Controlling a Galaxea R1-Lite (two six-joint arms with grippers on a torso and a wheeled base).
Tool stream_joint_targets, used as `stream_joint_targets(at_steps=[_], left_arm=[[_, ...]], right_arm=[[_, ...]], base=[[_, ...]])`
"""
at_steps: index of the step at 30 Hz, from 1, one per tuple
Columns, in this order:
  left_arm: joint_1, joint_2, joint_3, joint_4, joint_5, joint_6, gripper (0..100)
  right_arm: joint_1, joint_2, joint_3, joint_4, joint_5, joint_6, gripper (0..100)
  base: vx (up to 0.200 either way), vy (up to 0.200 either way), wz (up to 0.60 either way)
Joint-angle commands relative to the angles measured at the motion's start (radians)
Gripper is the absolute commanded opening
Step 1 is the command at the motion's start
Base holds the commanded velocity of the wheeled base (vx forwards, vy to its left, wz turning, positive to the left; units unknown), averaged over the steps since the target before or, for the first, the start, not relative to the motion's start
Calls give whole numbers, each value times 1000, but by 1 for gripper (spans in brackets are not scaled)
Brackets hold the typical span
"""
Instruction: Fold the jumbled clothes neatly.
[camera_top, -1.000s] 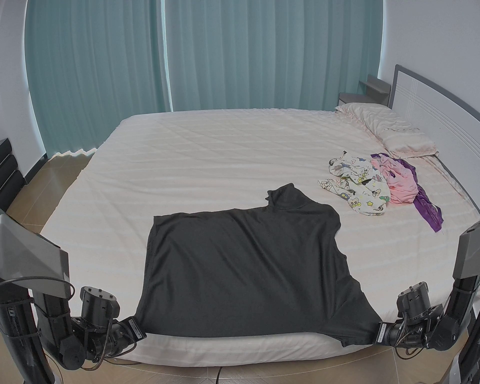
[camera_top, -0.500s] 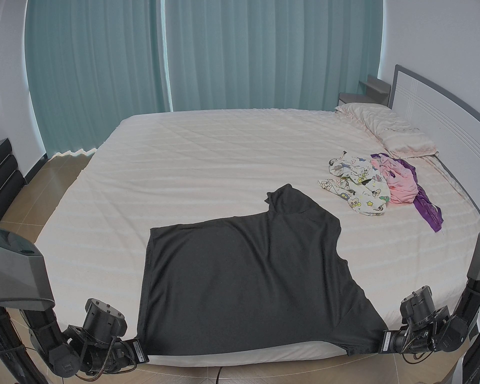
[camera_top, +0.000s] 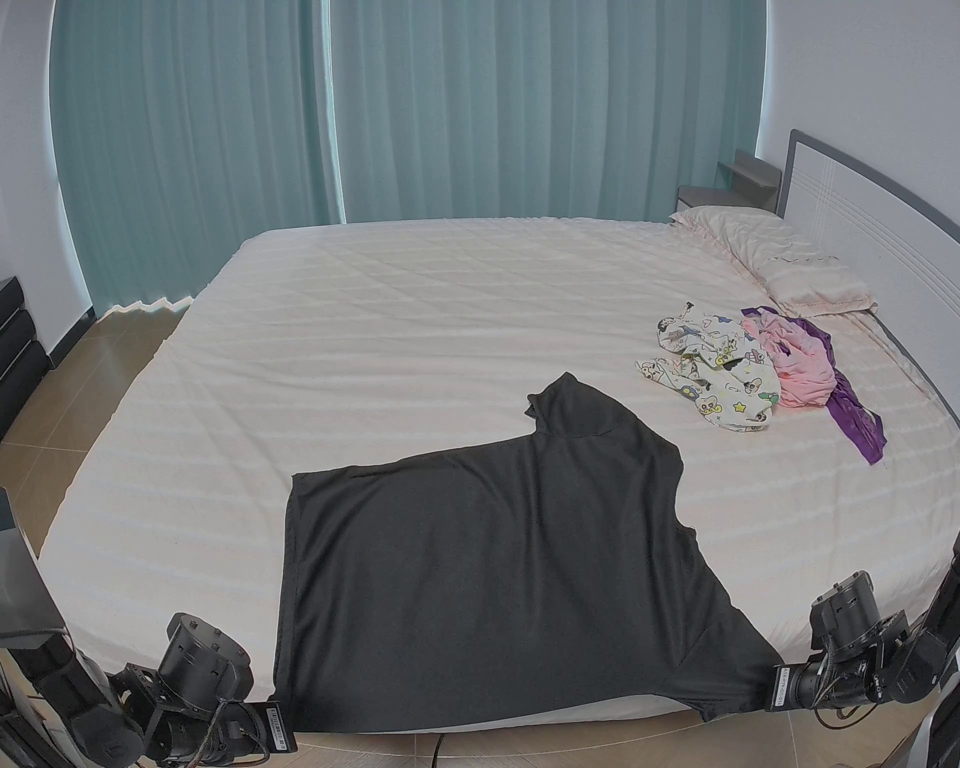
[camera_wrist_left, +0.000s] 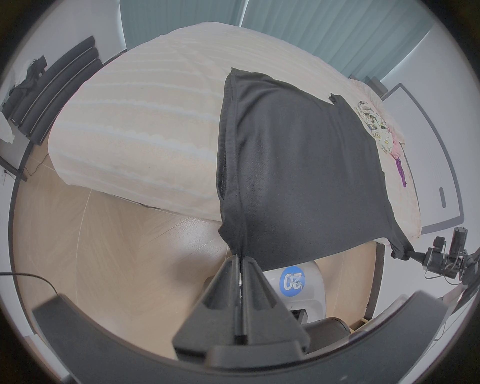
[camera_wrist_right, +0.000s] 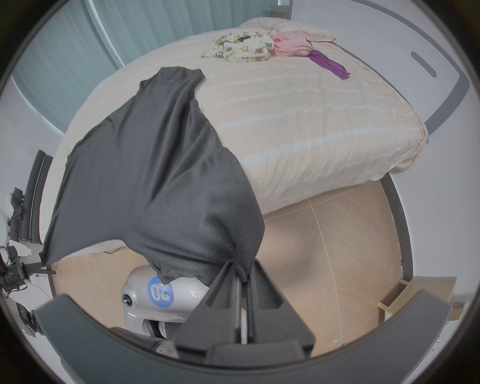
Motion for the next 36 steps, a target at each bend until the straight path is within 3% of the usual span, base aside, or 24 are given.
stream_joint_targets(at_steps=[1, 5, 9, 19, 36], left_arm=[[8, -28, -8, -7, 0, -6, 0], [18, -43, -28, -6, 0, -9, 0], [94, -53, -125, 0, 2, -7, 0], [207, -33, -272, 2, -2, -9, 0], [273, 135, -435, -1, 2, -12, 0]], right_arm=[[-15, -126, 16, -48, 14, -3, 0], [-22, -164, -1, -64, 21, -13, 0], [-69, -186, -89, -62, 27, -29, 0], [-79, -151, -225, -56, 66, -40, 0], [-107, 23, -446, -56, 64, -95, 0]], base=[[0, 0, 0], [0, 0, 0], [0, 0, 0], [0, 0, 0], [0, 0, 0]])
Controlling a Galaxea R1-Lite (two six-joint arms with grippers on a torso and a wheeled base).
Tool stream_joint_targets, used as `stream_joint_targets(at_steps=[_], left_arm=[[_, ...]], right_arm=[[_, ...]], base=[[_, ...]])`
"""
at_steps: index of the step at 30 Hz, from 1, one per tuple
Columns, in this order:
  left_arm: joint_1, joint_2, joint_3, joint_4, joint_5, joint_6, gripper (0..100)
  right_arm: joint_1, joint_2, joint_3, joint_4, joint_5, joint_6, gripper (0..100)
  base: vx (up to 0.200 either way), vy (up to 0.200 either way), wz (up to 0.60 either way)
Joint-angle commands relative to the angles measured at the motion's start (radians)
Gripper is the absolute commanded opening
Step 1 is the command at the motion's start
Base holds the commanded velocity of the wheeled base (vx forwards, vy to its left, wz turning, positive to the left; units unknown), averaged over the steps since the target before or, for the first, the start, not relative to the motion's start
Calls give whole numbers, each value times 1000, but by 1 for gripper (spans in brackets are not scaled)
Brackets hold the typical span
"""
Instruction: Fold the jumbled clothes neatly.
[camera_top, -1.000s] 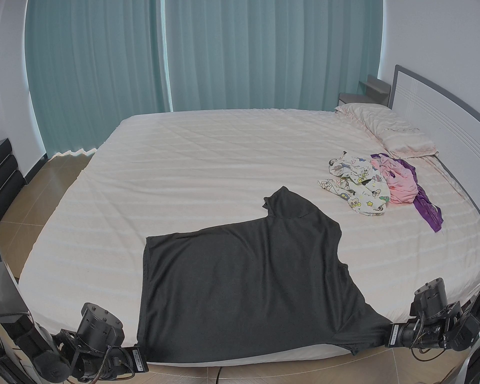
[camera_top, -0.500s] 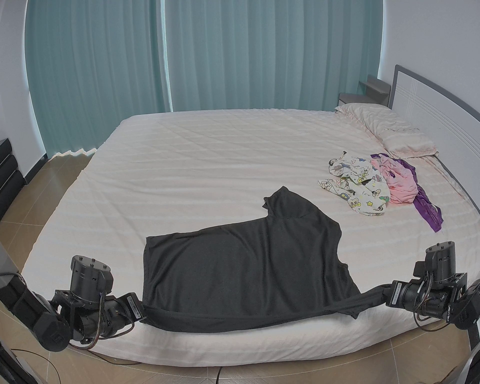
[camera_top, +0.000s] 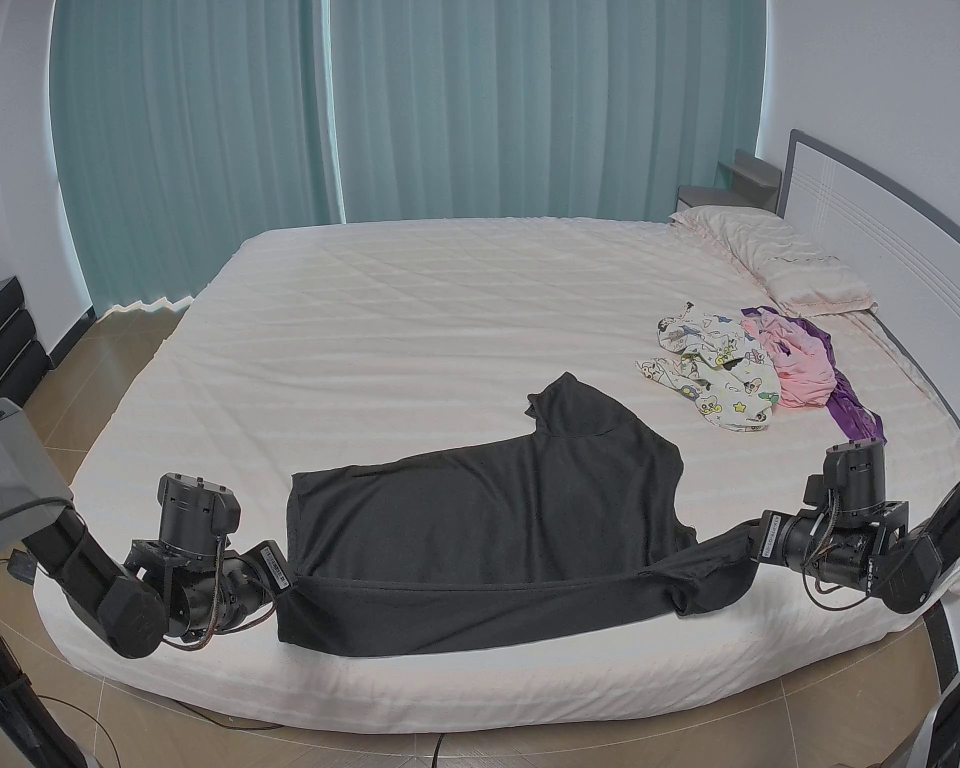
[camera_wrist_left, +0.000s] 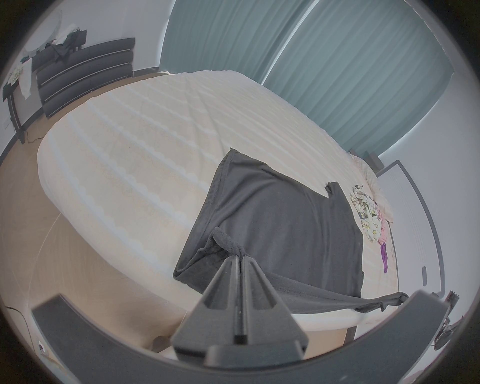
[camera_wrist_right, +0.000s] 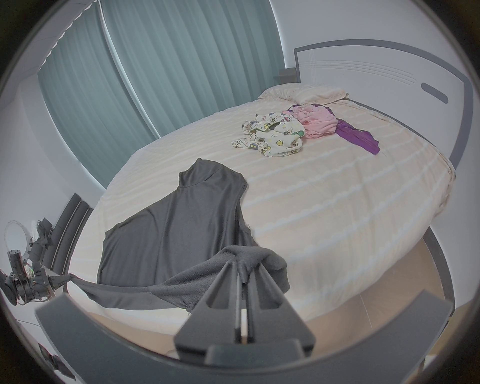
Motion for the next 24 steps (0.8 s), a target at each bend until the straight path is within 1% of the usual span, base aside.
stream_joint_targets(at_steps=[1, 10, 16, 24], left_arm=[[15, 67, -42, 1, 0, 0, 0], [35, 192, -140, 1, 0, 0, 0], [66, 260, -212, 6, 2, 1, 0], [69, 330, -248, 8, 3, 7, 0]], right_arm=[[-4, 72, -55, -1, 1, -1, 0], [-4, 194, -176, -2, 1, -2, 0], [-5, 258, -250, 2, 2, -4, 0], [-4, 336, -316, -1, 2, -9, 0]], base=[[0, 0, 0], [0, 0, 0], [0, 0, 0], [0, 0, 0]])
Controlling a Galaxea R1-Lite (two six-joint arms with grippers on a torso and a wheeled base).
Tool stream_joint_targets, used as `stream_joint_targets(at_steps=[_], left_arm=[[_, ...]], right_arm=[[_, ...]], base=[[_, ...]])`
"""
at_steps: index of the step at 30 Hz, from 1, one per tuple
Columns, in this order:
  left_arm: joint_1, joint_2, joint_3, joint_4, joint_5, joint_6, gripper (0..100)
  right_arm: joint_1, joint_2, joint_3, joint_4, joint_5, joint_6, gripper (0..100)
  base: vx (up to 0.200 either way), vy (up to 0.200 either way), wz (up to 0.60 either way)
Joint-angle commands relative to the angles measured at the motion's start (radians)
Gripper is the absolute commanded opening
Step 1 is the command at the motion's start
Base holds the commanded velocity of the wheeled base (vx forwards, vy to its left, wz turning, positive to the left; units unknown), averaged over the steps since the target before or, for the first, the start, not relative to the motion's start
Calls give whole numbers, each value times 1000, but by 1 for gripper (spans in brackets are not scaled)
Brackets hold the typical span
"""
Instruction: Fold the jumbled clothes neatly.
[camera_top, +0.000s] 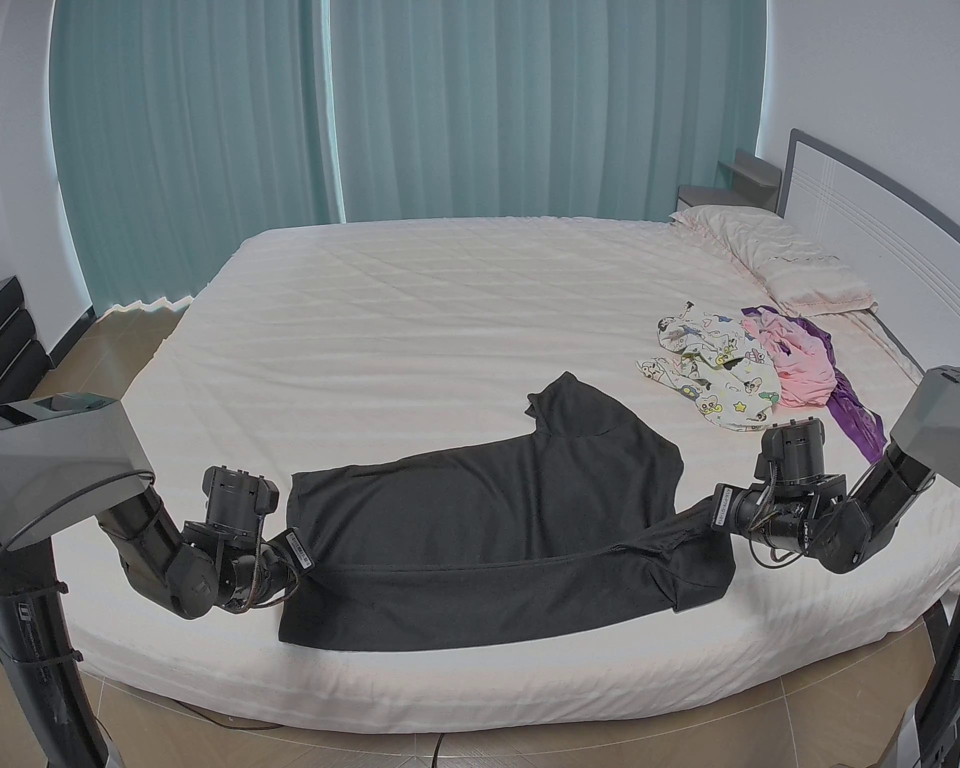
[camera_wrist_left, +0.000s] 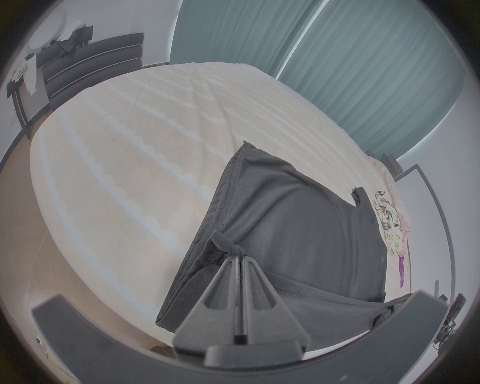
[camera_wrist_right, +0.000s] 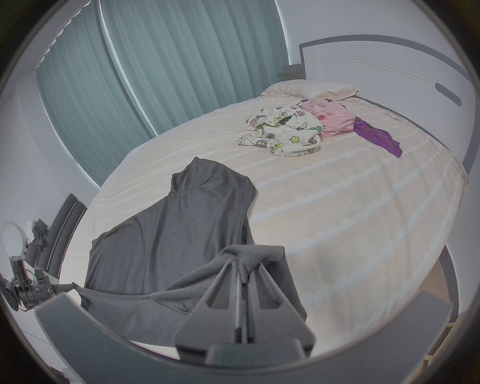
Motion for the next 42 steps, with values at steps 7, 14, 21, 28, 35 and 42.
stream_joint_targets(at_steps=[7, 14, 21, 28, 35, 42], left_arm=[[17, 95, -65, 0, 1, -1, 0], [25, 115, -120, 56, 3, -1, 0], [27, 114, -126, 77, 1, -2, 100], [33, 88, -89, 75, -2, -8, 100], [45, -73, 72, 65, -100, -73, 100], [42, -121, 126, 57, -214, -203, 100]], right_arm=[[1, 97, -63, -10, 1, 2, 0], [1, 143, -103, -13, 1, 12, 0], [1, 174, -132, -13, 6, 21, 100], [-15, 157, -129, -10, 29, 125, 100], [-23, 108, -117, 50, 30, 372, 100], [-25, 129, -118, 112, 50, 496, 100]], base=[[0, 0, 0], [0, 0, 0], [0, 0, 0], [0, 0, 0], [0, 0, 0], [0, 0, 0]])
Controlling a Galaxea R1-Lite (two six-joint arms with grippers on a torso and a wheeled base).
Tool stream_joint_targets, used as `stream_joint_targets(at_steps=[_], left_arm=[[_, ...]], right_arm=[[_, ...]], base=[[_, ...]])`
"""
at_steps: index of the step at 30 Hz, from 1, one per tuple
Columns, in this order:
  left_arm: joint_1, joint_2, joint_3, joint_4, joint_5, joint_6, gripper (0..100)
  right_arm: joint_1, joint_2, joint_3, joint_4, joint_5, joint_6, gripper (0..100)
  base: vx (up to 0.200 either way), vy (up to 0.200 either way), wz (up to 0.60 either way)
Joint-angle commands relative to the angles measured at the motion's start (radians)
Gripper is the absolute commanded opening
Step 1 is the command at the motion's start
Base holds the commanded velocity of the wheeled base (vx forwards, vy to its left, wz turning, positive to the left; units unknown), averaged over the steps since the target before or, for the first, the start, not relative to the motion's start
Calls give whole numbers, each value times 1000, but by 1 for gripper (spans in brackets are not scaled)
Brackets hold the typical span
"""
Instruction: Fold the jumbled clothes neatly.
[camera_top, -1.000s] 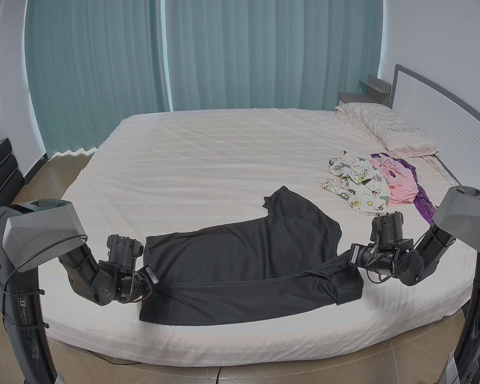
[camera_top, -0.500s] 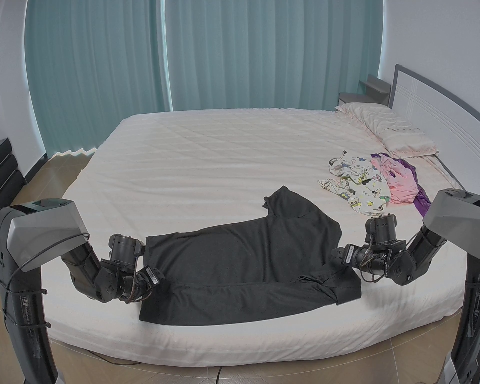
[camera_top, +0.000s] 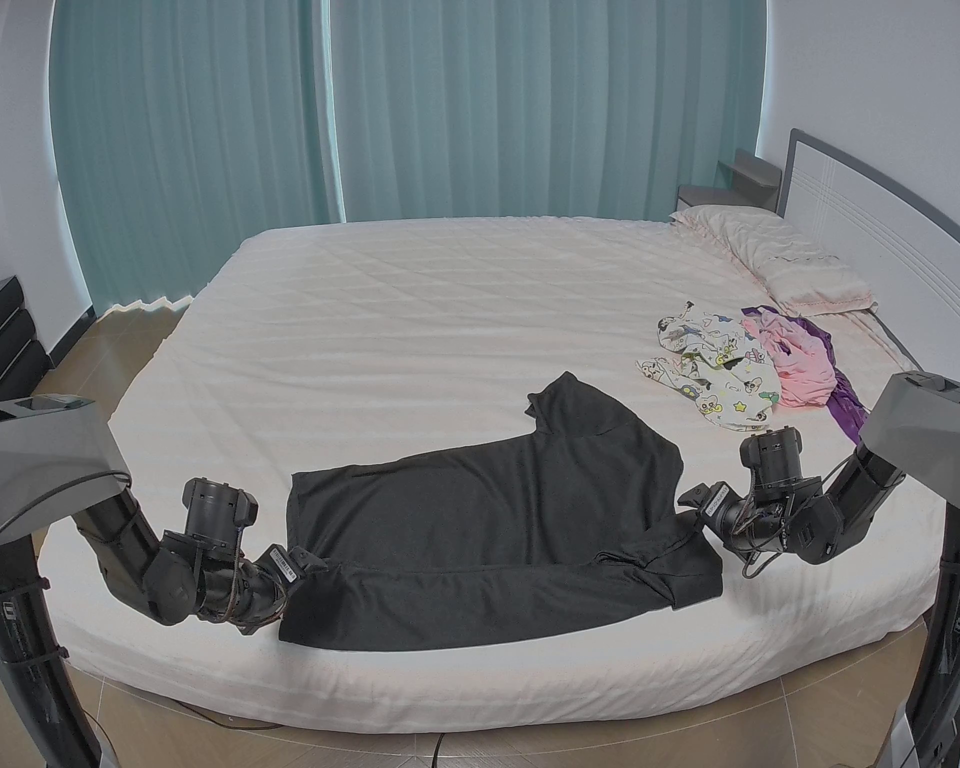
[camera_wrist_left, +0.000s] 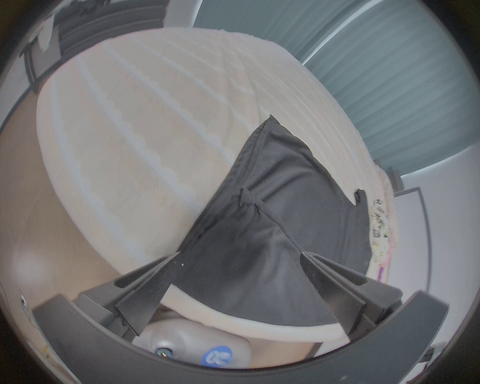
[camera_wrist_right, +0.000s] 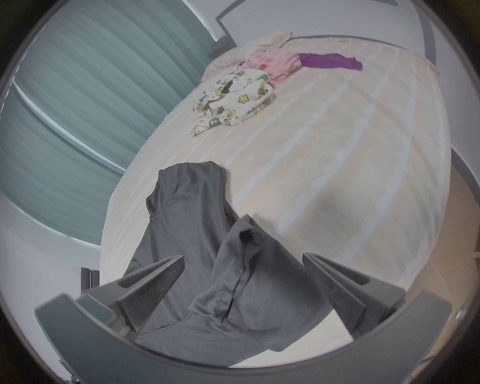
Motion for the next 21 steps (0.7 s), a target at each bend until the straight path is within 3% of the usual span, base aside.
stream_joint_targets(at_steps=[1, 6, 15, 19, 20, 21], left_arm=[[-1, -72, 53, -19, -35, -33, 100], [-1, -50, 71, -103, -40, -105, 100], [-2, 16, 162, -289, -32, -101, 100], [-2, 16, 166, -301, -32, -102, 100], [-2, 16, 166, -301, -32, -101, 100], [-2, 16, 168, -301, -32, -101, 100]], right_arm=[[-1, 5, 5, 23, 14, 33, 100], [-2, 31, -18, 23, 13, 39, 100], [-1, 42, -83, 30, 13, 38, 100], [1, 56, -99, 41, 13, 38, 100], [3, 62, -103, 43, 13, 38, 0], [4, 70, -103, 44, 14, 38, 0]], base=[[0, 0, 0], [0, 0, 0], [0, 0, 0], [0, 0, 0], [0, 0, 0], [0, 0, 0]])
